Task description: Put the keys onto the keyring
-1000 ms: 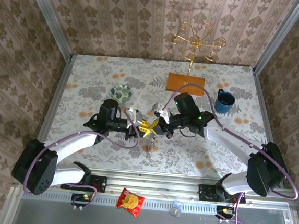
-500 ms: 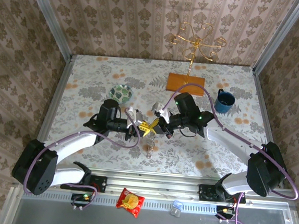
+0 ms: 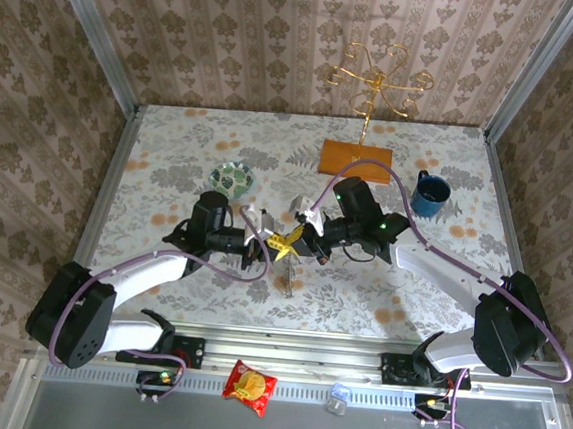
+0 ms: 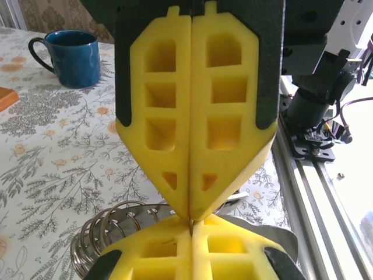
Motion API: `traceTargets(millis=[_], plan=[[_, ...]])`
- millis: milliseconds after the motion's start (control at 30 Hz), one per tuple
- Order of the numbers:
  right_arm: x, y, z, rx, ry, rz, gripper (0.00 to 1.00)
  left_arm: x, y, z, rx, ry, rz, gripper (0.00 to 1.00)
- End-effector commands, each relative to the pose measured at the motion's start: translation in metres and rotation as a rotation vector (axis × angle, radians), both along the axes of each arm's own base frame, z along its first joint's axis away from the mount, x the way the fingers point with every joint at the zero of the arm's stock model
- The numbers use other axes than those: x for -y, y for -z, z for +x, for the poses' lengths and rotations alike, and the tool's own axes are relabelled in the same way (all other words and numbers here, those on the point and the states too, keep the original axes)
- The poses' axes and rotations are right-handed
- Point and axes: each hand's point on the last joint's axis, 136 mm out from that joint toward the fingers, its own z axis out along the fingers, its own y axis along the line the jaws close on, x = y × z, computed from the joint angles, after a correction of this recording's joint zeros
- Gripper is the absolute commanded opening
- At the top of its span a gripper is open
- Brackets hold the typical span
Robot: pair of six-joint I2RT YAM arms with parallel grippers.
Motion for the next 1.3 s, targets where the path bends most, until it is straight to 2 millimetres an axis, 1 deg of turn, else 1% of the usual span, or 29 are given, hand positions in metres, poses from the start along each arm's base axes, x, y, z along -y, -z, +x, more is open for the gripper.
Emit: traceTargets(millis=[0,100,167,200,233,333,367,467,533,700,800,1000,1167,1267], plan=[[-0.008,-0.017,-0.006,0.026,-0.042,0.055,0.0,0.002,-0.014,-0.005,0.039,0.032,-0.064,0.0],[-0.003,-0.014,-0.002,0.022,-0.014,0.041,0.0,0.002,-0.016,-0.006,0.044,0.029,-0.081,0.0],[0.002,-0.012,0.003,0.006,0.015,0.033,0.16,0.002,-0.015,-0.006,0.04,0.028,-0.081,0.0],[0.006,-0.018,0.005,0.013,0.036,0.043,0.26,0.001,-0.013,-0.005,0.04,0.021,-0.078,0.0],[0.01,-0.022,0.007,0.017,0.057,0.051,0.32,0.001,-0.011,-0.005,0.039,0.016,-0.076,0.0],[0.021,-0.024,0.011,0.02,0.09,0.069,0.4,0.001,-0.008,-0.005,0.046,0.005,-0.075,0.0],[0.023,-0.024,0.011,0.021,0.098,0.073,0.41,0.001,-0.007,-0.005,0.047,0.005,-0.074,0.0],[0.03,-0.017,0.011,0.026,0.123,0.065,0.42,0.002,-0.006,-0.005,0.049,0.007,-0.073,0.0],[0.032,-0.01,0.008,0.029,0.118,0.063,0.42,0.002,-0.006,-0.005,0.052,0.009,-0.076,0.0],[0.027,-0.005,-0.001,0.095,0.065,0.097,0.41,0.002,-0.006,-0.005,0.053,0.013,-0.077,0.0],[0.022,-0.003,-0.003,0.105,0.036,0.094,0.4,0.003,-0.006,-0.006,0.052,0.015,-0.078,0.0],[0.013,0.0,-0.001,0.121,0.008,0.095,0.34,0.003,-0.006,-0.007,0.051,0.02,-0.079,0.0],[0.009,-0.001,-0.003,0.127,-0.011,0.102,0.24,0.004,-0.007,-0.008,0.055,0.028,-0.081,0.0],[0.007,-0.002,-0.003,0.13,-0.019,0.108,0.23,0.004,-0.007,-0.008,0.054,0.031,-0.082,0.0]])
